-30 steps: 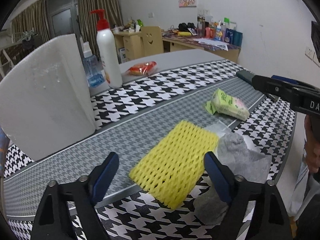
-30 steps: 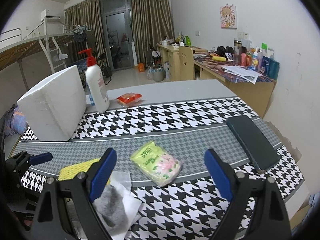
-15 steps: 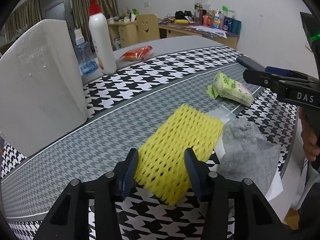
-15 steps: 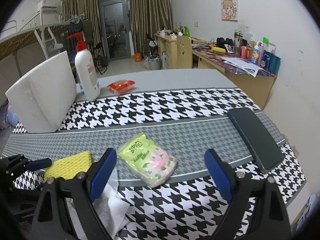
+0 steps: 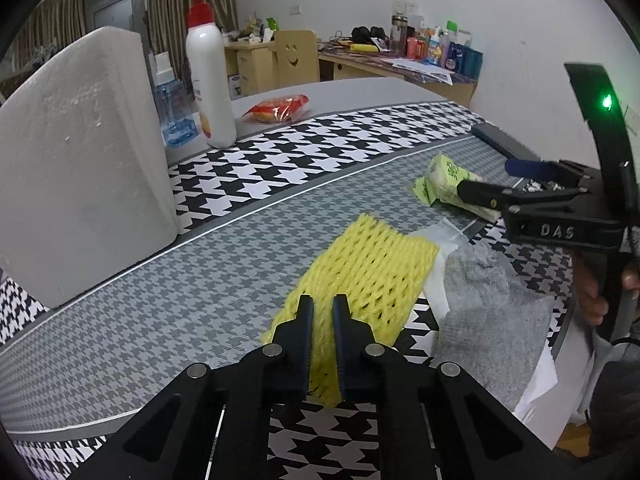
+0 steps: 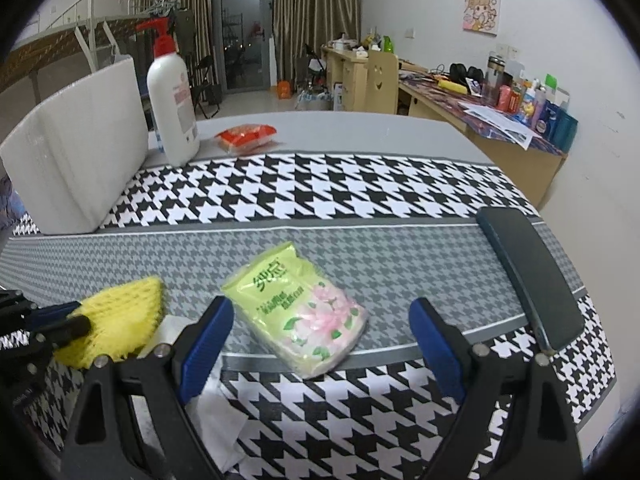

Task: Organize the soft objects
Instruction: 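Close the left gripper on the yellow mesh sleeve while the right gripper grasps the tissue pack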

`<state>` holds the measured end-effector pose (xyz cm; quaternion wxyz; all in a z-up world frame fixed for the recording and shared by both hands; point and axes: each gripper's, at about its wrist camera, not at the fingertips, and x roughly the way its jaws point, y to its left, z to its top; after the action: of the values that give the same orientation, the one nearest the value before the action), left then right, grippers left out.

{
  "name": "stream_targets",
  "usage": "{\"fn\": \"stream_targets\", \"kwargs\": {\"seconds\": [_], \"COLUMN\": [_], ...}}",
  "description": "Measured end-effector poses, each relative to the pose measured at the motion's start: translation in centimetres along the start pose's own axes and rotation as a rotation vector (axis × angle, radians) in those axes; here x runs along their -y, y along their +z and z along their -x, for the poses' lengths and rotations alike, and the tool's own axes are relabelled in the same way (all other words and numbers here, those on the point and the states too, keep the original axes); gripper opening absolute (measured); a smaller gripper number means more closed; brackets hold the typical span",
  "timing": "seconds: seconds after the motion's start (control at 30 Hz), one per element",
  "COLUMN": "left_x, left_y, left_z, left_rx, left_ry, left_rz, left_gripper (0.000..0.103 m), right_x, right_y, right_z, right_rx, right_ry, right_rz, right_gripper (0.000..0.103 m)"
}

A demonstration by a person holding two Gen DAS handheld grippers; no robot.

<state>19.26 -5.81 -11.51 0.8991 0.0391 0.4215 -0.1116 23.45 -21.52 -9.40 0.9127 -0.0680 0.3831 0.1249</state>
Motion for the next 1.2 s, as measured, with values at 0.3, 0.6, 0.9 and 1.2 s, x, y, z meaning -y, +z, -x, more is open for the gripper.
{"fn": "stream_targets", "kwargs": {"seconds": [0.3,0.6,0.9,1.2], "left_x": [-0.4,-0.4,-0.7,-0.8], "left_y": [-0.1,-0.2,0.0,0.6], "left_z": [0.3,0.6,2.1,4.7], "left_rx": [0.008,0.015,0.053,0.125], "left_ry": [-0.015,-0.026,-0.035,-0.04], "left_rz": [0.02,0.025,0.036,0.048], "left_gripper": [0.01,0.01,0.01,0.01], "right_x": [-0.9,-0.3,0.3,0.3], "right_y": [0.1,-0.2,0.0,0.3], "right_z": [-1.6,-2.1,-0.8,2.5], "right_rx": [-0.048,-0.076,-0.037,0.041], "right_ry": [-0.013,0.01,0.016,0.043], "right_rz": [0.06,0.032,0.001,-0.039], "right_gripper": [0.083,0.051,0.041,0.04]}}
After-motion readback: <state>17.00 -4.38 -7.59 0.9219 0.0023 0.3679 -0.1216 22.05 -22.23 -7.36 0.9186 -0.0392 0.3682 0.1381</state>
